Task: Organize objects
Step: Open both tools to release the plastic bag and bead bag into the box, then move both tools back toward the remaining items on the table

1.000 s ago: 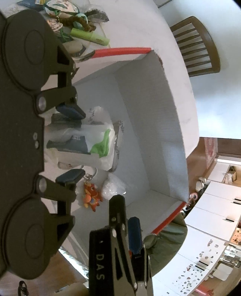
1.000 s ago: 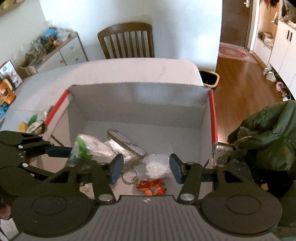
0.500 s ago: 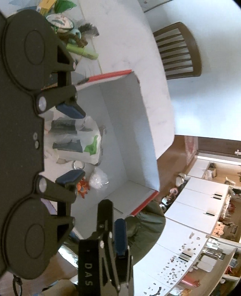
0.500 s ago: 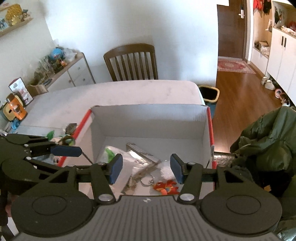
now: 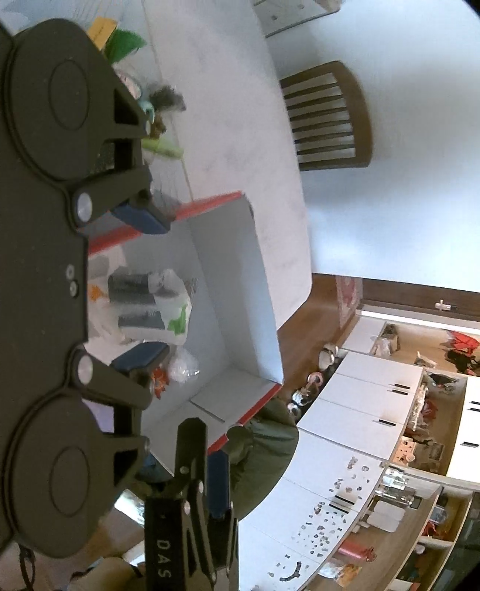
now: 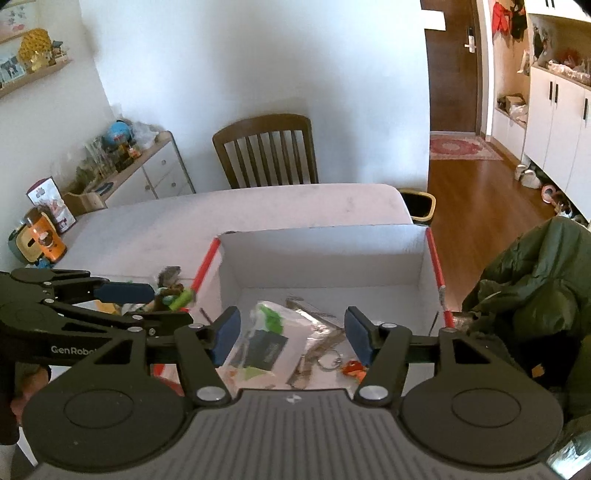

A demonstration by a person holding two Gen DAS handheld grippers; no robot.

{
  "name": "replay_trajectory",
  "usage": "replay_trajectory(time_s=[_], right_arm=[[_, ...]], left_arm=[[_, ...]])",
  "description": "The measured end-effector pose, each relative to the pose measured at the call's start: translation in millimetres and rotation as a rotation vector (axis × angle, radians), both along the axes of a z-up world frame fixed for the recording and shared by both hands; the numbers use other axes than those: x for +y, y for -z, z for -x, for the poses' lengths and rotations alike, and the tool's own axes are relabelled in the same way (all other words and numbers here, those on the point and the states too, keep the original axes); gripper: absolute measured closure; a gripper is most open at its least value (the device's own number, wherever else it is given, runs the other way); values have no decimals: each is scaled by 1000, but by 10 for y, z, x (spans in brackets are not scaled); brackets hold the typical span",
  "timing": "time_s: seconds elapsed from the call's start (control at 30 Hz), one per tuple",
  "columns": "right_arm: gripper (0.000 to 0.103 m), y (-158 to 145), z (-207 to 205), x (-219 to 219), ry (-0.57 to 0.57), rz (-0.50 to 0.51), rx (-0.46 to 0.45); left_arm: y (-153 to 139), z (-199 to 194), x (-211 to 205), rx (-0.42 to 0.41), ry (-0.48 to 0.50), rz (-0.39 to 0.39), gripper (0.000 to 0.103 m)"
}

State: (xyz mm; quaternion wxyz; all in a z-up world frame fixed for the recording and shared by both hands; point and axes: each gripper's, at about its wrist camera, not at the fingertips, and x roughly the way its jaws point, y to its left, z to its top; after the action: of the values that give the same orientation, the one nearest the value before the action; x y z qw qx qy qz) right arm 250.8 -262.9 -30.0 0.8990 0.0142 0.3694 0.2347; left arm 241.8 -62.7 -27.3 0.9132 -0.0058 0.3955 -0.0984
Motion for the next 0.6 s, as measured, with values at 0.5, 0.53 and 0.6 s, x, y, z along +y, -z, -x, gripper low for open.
replay_trajectory(time_s=[0.5, 0.53, 0.6], right_arm=[[21, -219, 484, 478, 17, -27, -93], [21, -224, 511, 520, 14, -29, -100], [20, -230, 561, 594, 6, -31, -110]], left_arm=[[-143, 351, 641, -71, -42, 12, 20], [-152, 373, 689, -78, -45, 16, 18], [-166, 406, 775, -89, -47, 22, 16]])
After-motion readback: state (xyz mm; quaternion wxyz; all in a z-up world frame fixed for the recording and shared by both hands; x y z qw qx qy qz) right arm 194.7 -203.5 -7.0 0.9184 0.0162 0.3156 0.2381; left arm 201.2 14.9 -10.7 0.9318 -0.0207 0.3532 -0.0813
